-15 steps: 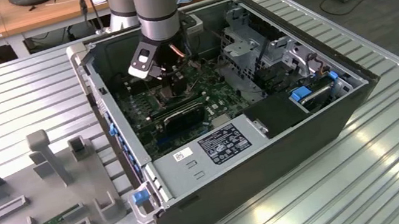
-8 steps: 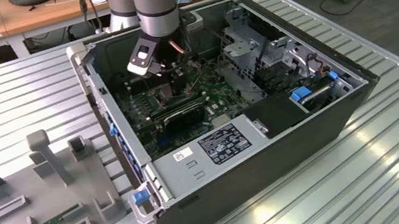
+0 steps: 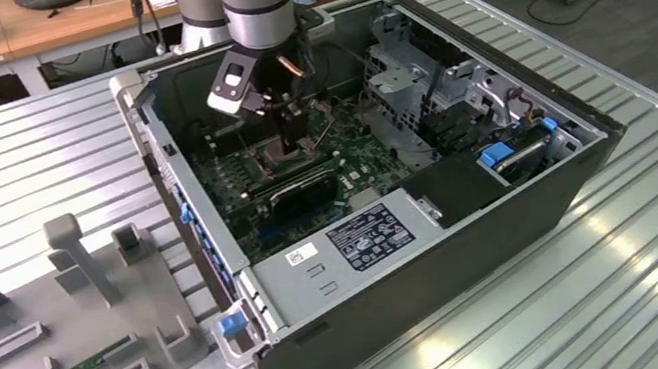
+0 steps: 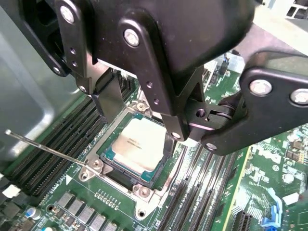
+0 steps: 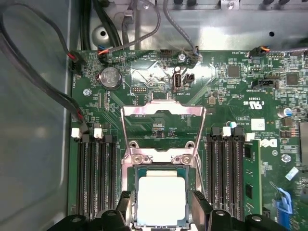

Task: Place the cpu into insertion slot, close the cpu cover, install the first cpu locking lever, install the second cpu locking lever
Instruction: 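Place the cpu into insertion slot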

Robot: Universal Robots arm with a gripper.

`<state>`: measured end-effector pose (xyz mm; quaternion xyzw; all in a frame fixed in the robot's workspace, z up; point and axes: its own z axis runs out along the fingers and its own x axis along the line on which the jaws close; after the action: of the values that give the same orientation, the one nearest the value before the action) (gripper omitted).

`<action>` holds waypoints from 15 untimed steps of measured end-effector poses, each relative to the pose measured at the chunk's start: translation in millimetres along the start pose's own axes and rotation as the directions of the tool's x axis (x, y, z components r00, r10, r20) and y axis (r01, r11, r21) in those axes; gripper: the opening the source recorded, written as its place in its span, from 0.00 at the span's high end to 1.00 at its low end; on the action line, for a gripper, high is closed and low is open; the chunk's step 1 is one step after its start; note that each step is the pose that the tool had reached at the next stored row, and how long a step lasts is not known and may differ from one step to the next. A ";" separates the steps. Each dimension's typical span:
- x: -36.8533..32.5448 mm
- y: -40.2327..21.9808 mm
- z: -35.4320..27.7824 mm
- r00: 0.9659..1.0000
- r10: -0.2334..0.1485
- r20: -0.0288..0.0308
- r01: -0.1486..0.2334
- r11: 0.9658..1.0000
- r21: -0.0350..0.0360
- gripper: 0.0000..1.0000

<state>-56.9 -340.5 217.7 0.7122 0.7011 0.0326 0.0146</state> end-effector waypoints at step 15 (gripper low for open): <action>0.0 0.0 -0.8 1.000 0.000 0.000 0.000 1.000 0.000 0.76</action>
<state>-56.9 -340.5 218.5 0.7122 0.7011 0.0326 0.0146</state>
